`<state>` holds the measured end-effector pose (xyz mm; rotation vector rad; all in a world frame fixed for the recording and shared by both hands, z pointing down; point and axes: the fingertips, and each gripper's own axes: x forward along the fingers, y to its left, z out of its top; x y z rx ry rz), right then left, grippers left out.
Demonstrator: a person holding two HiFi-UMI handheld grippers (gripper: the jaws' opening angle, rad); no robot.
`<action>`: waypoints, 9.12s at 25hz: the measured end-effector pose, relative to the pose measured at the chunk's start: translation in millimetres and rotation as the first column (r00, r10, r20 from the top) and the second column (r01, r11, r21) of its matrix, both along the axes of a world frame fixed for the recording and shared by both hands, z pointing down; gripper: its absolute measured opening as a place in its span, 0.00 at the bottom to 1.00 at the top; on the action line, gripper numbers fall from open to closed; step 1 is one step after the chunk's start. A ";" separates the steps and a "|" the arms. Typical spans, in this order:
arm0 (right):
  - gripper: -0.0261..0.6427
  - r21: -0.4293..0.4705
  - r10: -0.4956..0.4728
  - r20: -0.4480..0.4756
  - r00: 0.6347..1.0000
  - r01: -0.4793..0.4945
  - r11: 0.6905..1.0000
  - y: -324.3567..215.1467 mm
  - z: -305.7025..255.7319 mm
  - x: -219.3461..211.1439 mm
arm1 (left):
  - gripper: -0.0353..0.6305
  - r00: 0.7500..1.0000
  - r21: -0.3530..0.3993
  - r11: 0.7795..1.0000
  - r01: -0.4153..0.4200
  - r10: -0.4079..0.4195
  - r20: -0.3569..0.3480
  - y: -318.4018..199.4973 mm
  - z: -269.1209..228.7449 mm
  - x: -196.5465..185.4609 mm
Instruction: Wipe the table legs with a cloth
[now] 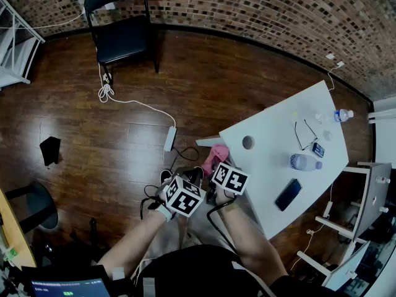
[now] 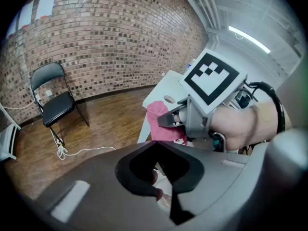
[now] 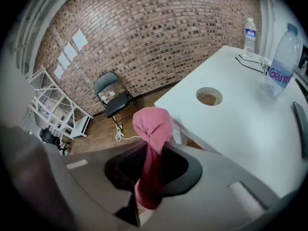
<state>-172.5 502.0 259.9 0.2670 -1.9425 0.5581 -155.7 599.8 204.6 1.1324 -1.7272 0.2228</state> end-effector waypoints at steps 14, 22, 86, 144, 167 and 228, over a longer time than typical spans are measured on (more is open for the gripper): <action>0.13 0.120 0.139 0.113 0.984 -0.152 0.981 -44.7 170.9 -74.7 | 0.06 0.977 0.062 0.975 0.215 -0.215 -0.010 -27.0 179.6 -78.4; 0.14 0.142 0.077 0.076 0.994 -0.087 0.986 -34.6 276.8 -88.8 | 0.06 0.944 0.109 0.938 0.330 -0.328 -0.033 -10.0 266.5 -71.5; 0.14 -0.262 0.806 0.173 0.566 -0.763 0.591 -37.3 433.5 -117.7 | 0.06 0.944 -0.007 0.974 0.225 -0.220 -0.246 65.2 442.4 -88.3; 0.14 -0.525 0.850 0.496 0.176 -0.719 0.455 -162.6 71.0 426.5 | 0.06 0.802 0.249 0.764 -0.596 0.550 0.232 -263.1 119.3 361.7; 0.14 -0.689 0.974 0.141 -0.177 -0.724 -0.032 -173.8 313.5 426.5 | 0.06 0.692 -0.080 0.694 -0.715 0.720 0.057 -277.8 355.8 362.3; 0.13 -0.660 0.863 0.440 0.247 -0.563 0.498 -260.0 321.4 432.1 | 0.06 0.178 -0.231 0.141 -0.963 0.973 -0.144 -186.6 427.5 434.1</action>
